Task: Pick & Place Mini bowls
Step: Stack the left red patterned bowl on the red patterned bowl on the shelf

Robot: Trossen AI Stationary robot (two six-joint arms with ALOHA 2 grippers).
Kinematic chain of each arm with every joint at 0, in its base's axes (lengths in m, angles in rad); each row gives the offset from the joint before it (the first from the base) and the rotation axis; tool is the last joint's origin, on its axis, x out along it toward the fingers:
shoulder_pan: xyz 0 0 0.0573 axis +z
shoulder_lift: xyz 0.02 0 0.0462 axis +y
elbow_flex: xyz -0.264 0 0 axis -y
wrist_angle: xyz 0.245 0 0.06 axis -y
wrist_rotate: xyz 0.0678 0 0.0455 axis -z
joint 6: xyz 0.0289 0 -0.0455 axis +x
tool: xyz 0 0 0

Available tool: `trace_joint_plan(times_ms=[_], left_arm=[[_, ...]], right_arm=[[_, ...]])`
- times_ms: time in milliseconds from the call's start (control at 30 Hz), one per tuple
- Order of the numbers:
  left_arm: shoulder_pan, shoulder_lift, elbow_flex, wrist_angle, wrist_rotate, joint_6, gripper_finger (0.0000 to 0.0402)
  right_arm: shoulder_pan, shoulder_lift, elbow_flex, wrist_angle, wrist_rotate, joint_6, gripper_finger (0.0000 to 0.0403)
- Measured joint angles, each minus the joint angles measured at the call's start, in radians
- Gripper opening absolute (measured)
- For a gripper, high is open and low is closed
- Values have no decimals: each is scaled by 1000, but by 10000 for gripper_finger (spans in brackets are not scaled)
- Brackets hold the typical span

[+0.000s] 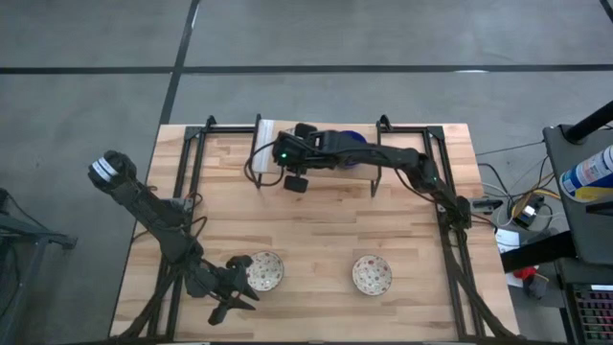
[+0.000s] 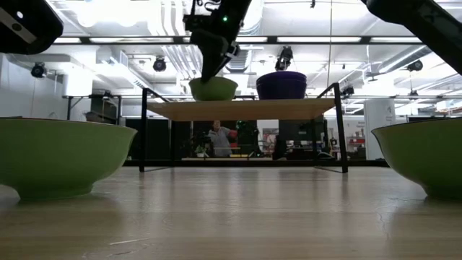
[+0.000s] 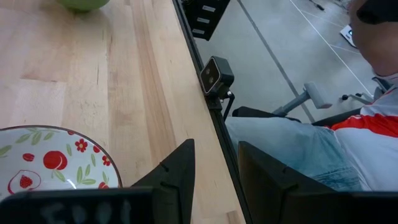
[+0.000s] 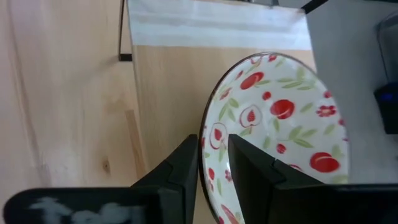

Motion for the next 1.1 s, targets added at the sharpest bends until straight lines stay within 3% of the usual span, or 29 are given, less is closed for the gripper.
trace_joint_plan(times_ms=[467, 800, 1100], left_arm=[[0, 0, 0, 1, -5, 0, 115], [0, 0, 0, -1, -4, 16, 115], [-1, 0, -1, -14, -2, 1, 115]], right_arm=[[48, -76, 2, -24, -1, 17, 86], [141, -142, 1, -102, -7, 115, 85], [299, -184, -2, -124, -25, 192, 16]])
